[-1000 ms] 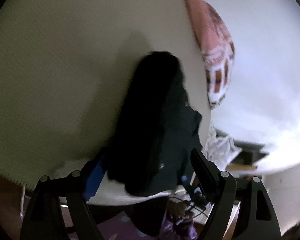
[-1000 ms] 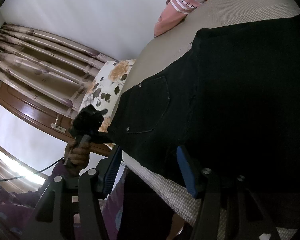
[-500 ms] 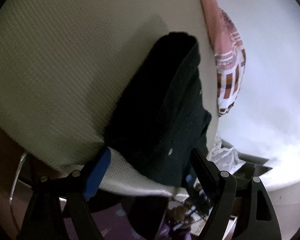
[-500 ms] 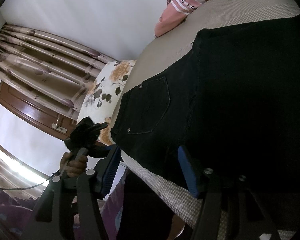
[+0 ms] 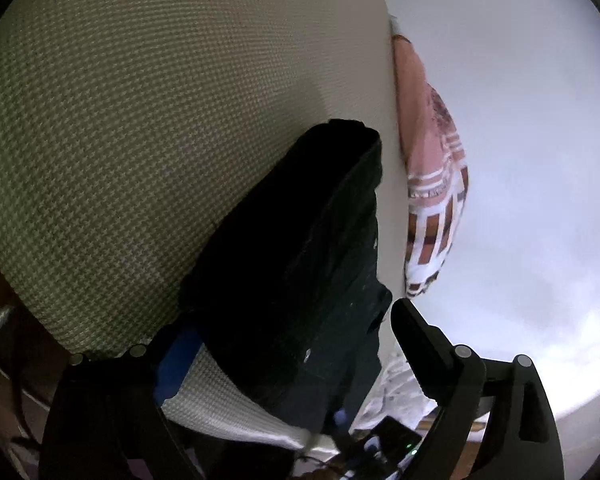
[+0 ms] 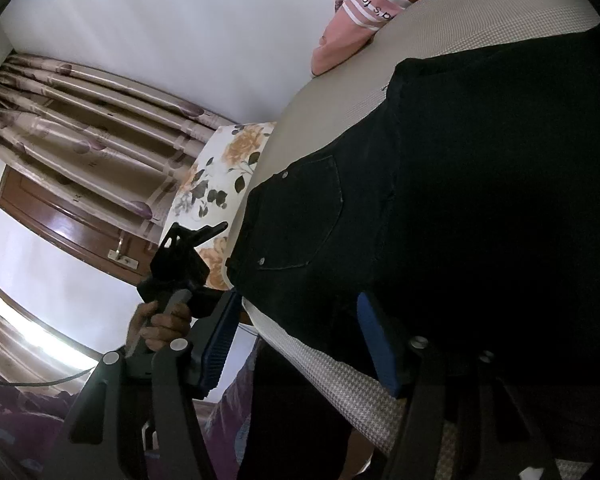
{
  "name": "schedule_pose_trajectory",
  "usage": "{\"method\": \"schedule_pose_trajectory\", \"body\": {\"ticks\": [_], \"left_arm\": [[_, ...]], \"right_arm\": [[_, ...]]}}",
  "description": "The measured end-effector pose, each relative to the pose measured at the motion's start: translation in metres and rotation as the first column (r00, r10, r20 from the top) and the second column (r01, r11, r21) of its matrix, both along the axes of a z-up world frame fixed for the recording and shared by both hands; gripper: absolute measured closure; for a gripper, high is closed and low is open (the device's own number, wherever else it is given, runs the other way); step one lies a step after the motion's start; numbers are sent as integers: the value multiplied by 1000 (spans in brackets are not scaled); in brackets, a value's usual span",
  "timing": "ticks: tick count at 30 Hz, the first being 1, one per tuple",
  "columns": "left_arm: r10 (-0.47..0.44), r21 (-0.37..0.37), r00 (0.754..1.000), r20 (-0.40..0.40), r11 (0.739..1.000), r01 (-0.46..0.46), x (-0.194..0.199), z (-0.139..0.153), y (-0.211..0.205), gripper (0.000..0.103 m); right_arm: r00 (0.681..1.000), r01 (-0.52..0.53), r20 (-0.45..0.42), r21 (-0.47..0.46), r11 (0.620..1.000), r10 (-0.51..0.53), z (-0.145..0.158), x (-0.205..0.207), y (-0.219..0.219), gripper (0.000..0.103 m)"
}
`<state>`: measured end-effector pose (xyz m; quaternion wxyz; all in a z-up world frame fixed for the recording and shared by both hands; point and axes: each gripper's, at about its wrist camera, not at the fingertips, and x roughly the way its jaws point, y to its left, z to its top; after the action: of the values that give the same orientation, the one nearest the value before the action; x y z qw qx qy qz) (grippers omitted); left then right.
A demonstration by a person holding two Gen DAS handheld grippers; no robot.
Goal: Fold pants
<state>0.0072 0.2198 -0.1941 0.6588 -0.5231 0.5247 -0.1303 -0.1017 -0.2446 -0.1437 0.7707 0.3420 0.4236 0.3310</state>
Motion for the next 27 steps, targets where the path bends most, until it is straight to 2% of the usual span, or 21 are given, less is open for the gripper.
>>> {"method": "schedule_pose_trajectory", "body": {"ticks": [1, 2, 3, 4, 6, 11, 15, 21, 24, 27], "left_arm": [[-26, 62, 1000, 13, 998, 25, -2, 4, -2, 29], [-46, 113, 999, 14, 993, 44, -1, 5, -6, 54], [-72, 168, 997, 7, 983, 69, -1, 5, -8, 65], [-76, 161, 997, 8, 984, 74, -2, 0, -4, 71], [-68, 132, 998, 7, 989, 66, -1, -4, -2, 73], [-71, 155, 997, 26, 986, 67, -1, -2, -7, 73], [-48, 91, 998, 33, 995, 45, -5, -9, -2, 72], [-91, 214, 994, 57, 974, 77, -4, 4, -17, 70], [-112, 310, 990, 82, 947, 81, -6, 11, -26, 70], [-126, 377, 987, 95, 922, 81, -7, 15, -36, 68]], "right_arm": [[1000, -1, 1, -2, 1000, 1, 0, 0, 0, 44], [1000, -1, 1, -3, 1000, 1, 0, 1, 0, 44], [1000, -1, 0, -5, 1000, 1, 0, 1, 0, 44], [1000, -2, 1, -5, 1000, 2, 0, 0, 0, 43], [1000, -4, 2, -10, 1000, 4, 1, 0, 0, 42], [1000, -6, 2, -22, 1000, 6, 2, -1, 3, 41], [1000, -7, 2, -21, 1000, 7, 2, -1, 3, 41], [1000, -6, 0, -24, 1000, 6, 1, -1, 4, 41], [1000, -7, -1, -26, 1000, 7, 2, -1, 4, 41], [1000, -6, -4, -33, 999, 6, 0, 0, 6, 41]]}}
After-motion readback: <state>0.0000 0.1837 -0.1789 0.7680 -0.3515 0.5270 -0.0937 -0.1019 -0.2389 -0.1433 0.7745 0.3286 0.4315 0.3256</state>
